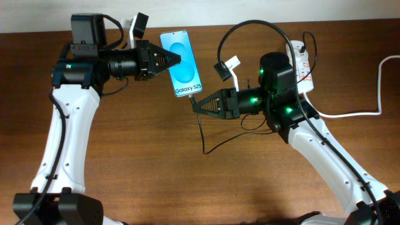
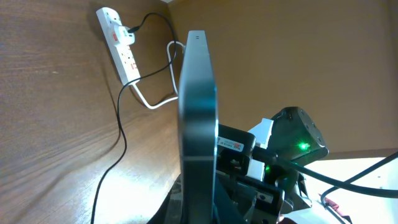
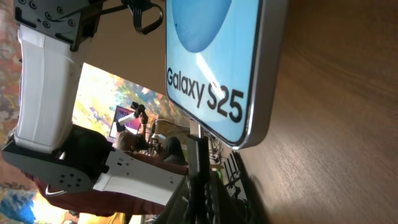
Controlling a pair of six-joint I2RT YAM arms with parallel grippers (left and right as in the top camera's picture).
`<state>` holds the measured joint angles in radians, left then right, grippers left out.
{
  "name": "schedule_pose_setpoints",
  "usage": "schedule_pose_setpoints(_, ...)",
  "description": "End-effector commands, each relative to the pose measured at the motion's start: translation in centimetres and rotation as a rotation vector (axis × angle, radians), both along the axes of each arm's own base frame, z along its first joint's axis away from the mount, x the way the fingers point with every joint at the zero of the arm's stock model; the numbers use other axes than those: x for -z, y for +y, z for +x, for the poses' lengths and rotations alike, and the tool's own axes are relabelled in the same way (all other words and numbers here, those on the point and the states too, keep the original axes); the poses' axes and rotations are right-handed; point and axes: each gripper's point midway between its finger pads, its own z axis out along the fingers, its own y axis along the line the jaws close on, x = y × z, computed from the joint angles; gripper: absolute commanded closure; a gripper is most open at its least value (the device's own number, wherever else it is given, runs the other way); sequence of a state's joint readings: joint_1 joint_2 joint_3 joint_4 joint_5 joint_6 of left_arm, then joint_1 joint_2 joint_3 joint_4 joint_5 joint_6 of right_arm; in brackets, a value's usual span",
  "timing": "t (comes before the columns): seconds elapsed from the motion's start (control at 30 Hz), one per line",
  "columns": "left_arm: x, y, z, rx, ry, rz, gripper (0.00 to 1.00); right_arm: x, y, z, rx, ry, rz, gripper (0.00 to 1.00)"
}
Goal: Plug charger to phone and switch on socket
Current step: 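Push the cable tip up into the phone's charging port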
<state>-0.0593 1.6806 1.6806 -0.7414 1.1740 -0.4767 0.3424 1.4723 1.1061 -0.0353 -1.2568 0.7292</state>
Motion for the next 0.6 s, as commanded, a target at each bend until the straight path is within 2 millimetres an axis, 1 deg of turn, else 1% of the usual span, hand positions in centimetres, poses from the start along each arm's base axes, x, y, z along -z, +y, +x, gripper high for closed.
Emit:
schedule_pose_setpoints(0.0,-0.8,-0.1,-0.2,0.022,-0.005,-0.026,1.00,0.0,0.2,0.7,0.038,-0.028,-0.012,0.96)
schedule_pose_setpoints(0.1,-0.7,-0.1,-0.2,0.022,-0.004,-0.026,1.00,0.1,0.7,0.7,0.049,-0.033,-0.023,0.96)
schedule_pose_setpoints(0.3,-0.5,-0.1,-0.4,0.022,0.018,-0.025,1.00,0.1,0.7,1.4,0.083,-0.061,-0.030,0.96)
schedule_pose_setpoints(0.4,-0.2,-0.1,-0.8,0.033,0.023,-0.016,1.00,-0.1,0.7,1.4,0.077,-0.074,-0.023,0.96)
schedule_pose_setpoints(0.47,0.1,-0.1,-1.2,0.046,0.018,-0.011,1.00,-0.7,0.8,1.2,0.056,-0.107,0.001,0.96)
schedule_pose_setpoints(0.57,0.1,-0.2,-1.3,0.051,0.012,-0.008,1.00,-0.7,0.8,1.2,0.057,-0.106,0.000,0.95)
